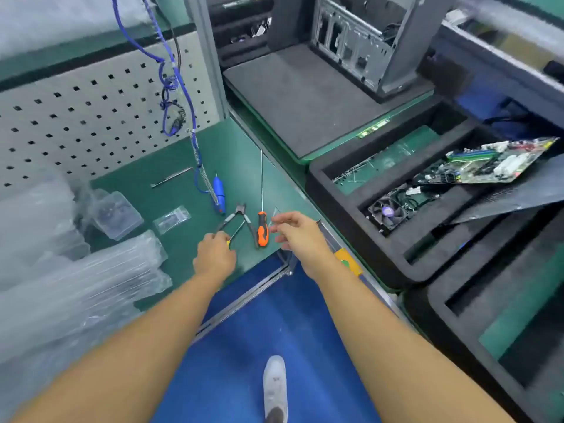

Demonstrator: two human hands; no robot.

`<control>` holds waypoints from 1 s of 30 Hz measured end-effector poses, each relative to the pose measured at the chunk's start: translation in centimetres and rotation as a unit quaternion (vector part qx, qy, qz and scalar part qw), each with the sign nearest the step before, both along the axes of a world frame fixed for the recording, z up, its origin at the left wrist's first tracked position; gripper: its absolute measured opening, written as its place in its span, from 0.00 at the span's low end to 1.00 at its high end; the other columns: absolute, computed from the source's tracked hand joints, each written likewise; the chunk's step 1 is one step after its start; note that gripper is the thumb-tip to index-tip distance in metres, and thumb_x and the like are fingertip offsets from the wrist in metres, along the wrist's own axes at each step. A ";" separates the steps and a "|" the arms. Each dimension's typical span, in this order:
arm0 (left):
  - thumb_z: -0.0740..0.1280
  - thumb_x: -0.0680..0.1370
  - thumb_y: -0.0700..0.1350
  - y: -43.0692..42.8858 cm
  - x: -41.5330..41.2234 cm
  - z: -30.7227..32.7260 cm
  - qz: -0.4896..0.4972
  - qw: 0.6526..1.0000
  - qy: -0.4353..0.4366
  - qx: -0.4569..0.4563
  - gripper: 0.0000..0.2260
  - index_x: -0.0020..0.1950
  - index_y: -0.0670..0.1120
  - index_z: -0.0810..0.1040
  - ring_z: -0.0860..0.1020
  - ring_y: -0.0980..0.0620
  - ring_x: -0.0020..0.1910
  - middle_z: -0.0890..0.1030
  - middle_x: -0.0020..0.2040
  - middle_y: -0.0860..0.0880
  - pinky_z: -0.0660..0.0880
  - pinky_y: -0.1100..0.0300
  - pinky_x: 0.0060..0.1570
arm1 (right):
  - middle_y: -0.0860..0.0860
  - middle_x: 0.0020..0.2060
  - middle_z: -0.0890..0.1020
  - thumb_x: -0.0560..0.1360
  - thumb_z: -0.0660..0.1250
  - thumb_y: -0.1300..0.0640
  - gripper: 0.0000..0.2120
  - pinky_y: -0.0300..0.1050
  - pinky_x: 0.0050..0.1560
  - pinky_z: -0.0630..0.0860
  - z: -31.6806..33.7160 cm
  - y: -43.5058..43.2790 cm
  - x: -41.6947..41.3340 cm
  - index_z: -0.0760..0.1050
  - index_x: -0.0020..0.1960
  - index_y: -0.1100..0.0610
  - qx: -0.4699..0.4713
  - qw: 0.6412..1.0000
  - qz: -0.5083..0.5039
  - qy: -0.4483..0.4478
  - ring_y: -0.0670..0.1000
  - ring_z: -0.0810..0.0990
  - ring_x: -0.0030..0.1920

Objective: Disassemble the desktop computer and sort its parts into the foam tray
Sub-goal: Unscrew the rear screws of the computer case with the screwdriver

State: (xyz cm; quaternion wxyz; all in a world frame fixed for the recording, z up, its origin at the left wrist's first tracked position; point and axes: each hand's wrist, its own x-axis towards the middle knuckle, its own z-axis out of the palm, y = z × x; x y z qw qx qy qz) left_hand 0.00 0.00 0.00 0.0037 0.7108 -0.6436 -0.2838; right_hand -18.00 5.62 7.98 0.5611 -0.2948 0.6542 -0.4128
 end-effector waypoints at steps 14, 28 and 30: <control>0.68 0.79 0.35 -0.4 -1.9 -1.4 0.047 0.924 0.359 0.122 0.14 0.64 0.43 0.76 0.81 0.46 0.44 0.79 0.54 0.41 0.80 0.51 0.50 | 0.51 0.46 0.82 0.77 0.63 0.61 0.09 0.49 0.45 0.77 -3.8 0.5 1.1 0.78 0.51 0.50 0.070 0.997 -0.007 0.034 0.50 0.77 0.41; 0.69 0.79 0.41 6.9 -21.2 9.8 -0.156 0.770 0.568 0.245 0.10 0.58 0.40 0.79 0.79 0.44 0.46 0.82 0.51 0.39 0.75 0.50 0.47 | 0.53 0.48 0.80 0.81 0.63 0.53 0.04 0.42 0.32 0.77 5.1 12.6 -13.3 0.70 0.55 0.48 -0.056 0.982 -0.128 0.128 0.45 0.78 0.33; 0.69 0.79 0.44 9.3 -25.0 11.4 -0.219 0.766 0.551 0.247 0.09 0.57 0.44 0.83 0.79 0.46 0.44 0.82 0.48 0.38 0.77 0.55 0.45 | 0.56 0.40 0.82 0.82 0.60 0.51 0.05 0.45 0.32 0.74 6.4 16.2 -16.2 0.72 0.55 0.51 -0.048 0.975 -0.162 0.143 0.48 0.75 0.31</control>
